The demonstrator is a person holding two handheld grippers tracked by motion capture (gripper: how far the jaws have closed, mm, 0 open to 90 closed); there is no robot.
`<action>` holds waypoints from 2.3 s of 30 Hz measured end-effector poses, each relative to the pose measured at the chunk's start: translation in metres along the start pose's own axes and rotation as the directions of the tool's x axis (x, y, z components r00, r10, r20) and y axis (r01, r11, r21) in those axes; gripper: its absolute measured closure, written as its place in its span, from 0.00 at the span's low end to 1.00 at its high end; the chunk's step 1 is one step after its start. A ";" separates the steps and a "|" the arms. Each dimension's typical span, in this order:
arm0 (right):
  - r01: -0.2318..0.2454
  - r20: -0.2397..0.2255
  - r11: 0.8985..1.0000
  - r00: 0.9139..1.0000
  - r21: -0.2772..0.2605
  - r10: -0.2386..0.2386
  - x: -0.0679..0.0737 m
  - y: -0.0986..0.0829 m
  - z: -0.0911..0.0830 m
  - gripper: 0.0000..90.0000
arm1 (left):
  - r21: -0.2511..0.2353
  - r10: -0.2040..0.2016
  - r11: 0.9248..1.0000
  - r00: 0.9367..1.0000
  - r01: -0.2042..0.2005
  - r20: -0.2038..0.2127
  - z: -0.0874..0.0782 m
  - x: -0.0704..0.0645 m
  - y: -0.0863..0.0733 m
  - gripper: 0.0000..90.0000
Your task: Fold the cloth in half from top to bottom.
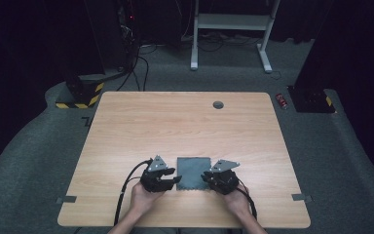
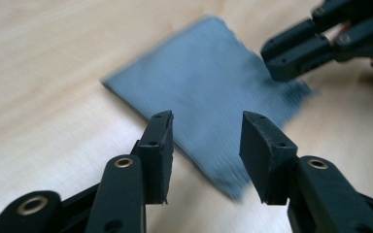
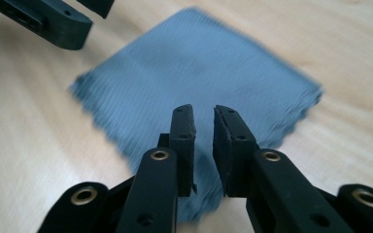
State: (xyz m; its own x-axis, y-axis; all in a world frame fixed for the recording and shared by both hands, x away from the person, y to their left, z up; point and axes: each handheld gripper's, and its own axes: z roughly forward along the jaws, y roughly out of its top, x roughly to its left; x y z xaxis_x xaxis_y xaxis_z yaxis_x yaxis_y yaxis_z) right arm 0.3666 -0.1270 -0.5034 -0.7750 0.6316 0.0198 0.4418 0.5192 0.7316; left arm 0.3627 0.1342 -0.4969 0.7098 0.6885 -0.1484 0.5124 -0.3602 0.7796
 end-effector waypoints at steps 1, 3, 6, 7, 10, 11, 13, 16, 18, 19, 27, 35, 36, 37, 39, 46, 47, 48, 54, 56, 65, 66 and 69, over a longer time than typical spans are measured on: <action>-0.010 0.004 1.000 1.000 -0.005 0.010 -0.002 0.004 0.001 0.88 | 0.000 -0.010 1.000 1.000 0.010 -0.006 0.004 0.002 0.004 0.61; -0.031 0.009 0.999 0.999 -0.027 0.032 -0.008 0.011 0.005 0.89 | 0.010 -0.015 1.000 1.000 0.015 -0.018 0.014 0.007 0.012 0.59; -0.075 0.013 0.996 0.997 -0.049 0.075 -0.014 0.022 0.013 0.89 | 0.018 -0.035 0.999 0.999 0.036 -0.032 0.029 0.013 0.022 0.58; -0.088 0.012 0.995 0.996 -0.052 0.089 -0.016 0.026 0.016 0.90 | 0.011 -0.044 0.999 0.998 0.044 -0.034 0.033 0.014 0.024 0.58; -0.124 0.005 0.990 0.992 -0.060 0.125 -0.020 0.036 0.028 0.91 | 0.011 -0.041 0.999 0.998 0.042 -0.047 0.043 0.014 0.031 0.58; -0.125 0.006 0.990 0.992 -0.058 0.126 -0.020 0.038 0.033 0.92 | 0.012 -0.039 0.999 0.998 0.039 -0.051 0.047 0.014 0.032 0.58; -0.132 0.006 0.990 0.991 -0.051 0.132 -0.020 0.040 0.037 0.92 | 0.012 -0.042 0.999 0.998 0.043 -0.055 0.050 0.014 0.033 0.59; -0.144 0.014 0.989 0.989 -0.020 0.145 -0.023 0.041 0.052 0.93 | 0.061 -0.028 0.998 0.993 0.035 -0.114 0.061 0.019 0.029 0.59; -0.173 0.021 0.985 0.985 0.003 0.173 -0.028 0.038 0.055 0.93 | 0.069 -0.013 0.997 0.993 0.021 -0.119 0.062 0.022 0.026 0.60; -0.183 0.028 0.983 0.983 0.009 0.182 -0.031 0.036 0.056 0.93 | 0.070 -0.013 0.997 0.992 0.022 -0.125 0.062 0.023 0.026 0.62; -0.261 0.049 0.965 0.964 -0.001 0.261 -0.057 0.013 0.033 0.92 | 0.087 -0.011 0.996 0.989 0.024 -0.151 0.053 0.033 0.020 0.61; -0.235 0.084 0.972 0.968 -0.019 0.236 -0.060 0.017 0.027 0.81 | 0.048 -0.065 0.996 0.982 0.075 -0.175 0.051 0.039 0.025 0.59; -0.231 0.087 0.973 0.969 -0.013 0.231 -0.060 0.018 0.029 0.80 | 0.056 -0.058 0.996 0.981 0.069 -0.184 0.053 0.039 0.026 0.59; -0.231 0.091 0.973 0.969 -0.008 0.230 -0.059 0.019 0.032 0.79 | 0.067 -0.051 0.996 0.980 0.065 -0.193 0.055 0.039 0.025 0.58; -0.228 0.100 0.974 0.969 0.003 0.227 -0.060 0.021 0.037 0.78 | 0.079 -0.024 0.996 0.978 0.041 -0.206 0.057 0.039 0.024 0.57; -0.136 0.114 0.989 0.985 0.064 0.128 -0.054 0.027 0.043 0.91 | 0.149 0.017 0.989 0.985 0.009 -0.172 0.059 0.036 0.033 0.68; -0.126 0.110 0.989 0.987 0.071 0.118 -0.054 0.028 0.043 0.93 | 0.151 0.021 0.989 0.986 0.003 -0.163 0.059 0.035 0.033 0.72; -0.127 0.103 0.989 0.988 0.076 0.118 -0.054 0.029 0.043 0.94 | 0.148 0.014 0.989 0.989 0.008 -0.150 0.059 0.035 0.033 0.76; -0.149 0.081 0.986 0.987 0.074 0.143 -0.058 0.029 0.043 0.97 | 0.160 -0.011 0.987 0.996 0.025 -0.090 0.059 0.038 0.035 0.93; -0.137 0.096 0.988 0.987 0.072 0.130 -0.055 0.030 0.042 0.97 | 0.192 0.028 0.981 0.996 -0.010 -0.088 0.061 0.037 0.039 0.96; -0.132 0.124 0.991 0.984 0.032 0.127 -0.058 0.042 0.042 0.98 | 0.181 0.020 0.983 0.992 0.003 -0.121 0.066 0.053 0.052 0.97; -0.144 0.121 0.989 0.983 0.031 0.139 -0.060 0.043 0.044 0.98 | 0.185 0.019 0.983 0.992 0.005 -0.126 0.068 0.054 0.053 0.96; -0.153 0.143 0.988 0.979 0.037 0.146 -0.063 0.047 0.051 0.98 | 0.174 0.024 0.985 0.987 0.005 -0.159 0.072 0.058 0.057 0.96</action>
State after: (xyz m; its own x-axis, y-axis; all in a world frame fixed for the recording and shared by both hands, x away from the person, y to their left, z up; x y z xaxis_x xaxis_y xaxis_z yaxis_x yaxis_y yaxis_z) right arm 0.4594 -0.1136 -0.5048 -0.6296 0.7764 0.0289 0.5715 0.4376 0.6942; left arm 0.4678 0.1081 -0.5050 0.6357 0.7713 -0.0312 0.5920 -0.4612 0.6609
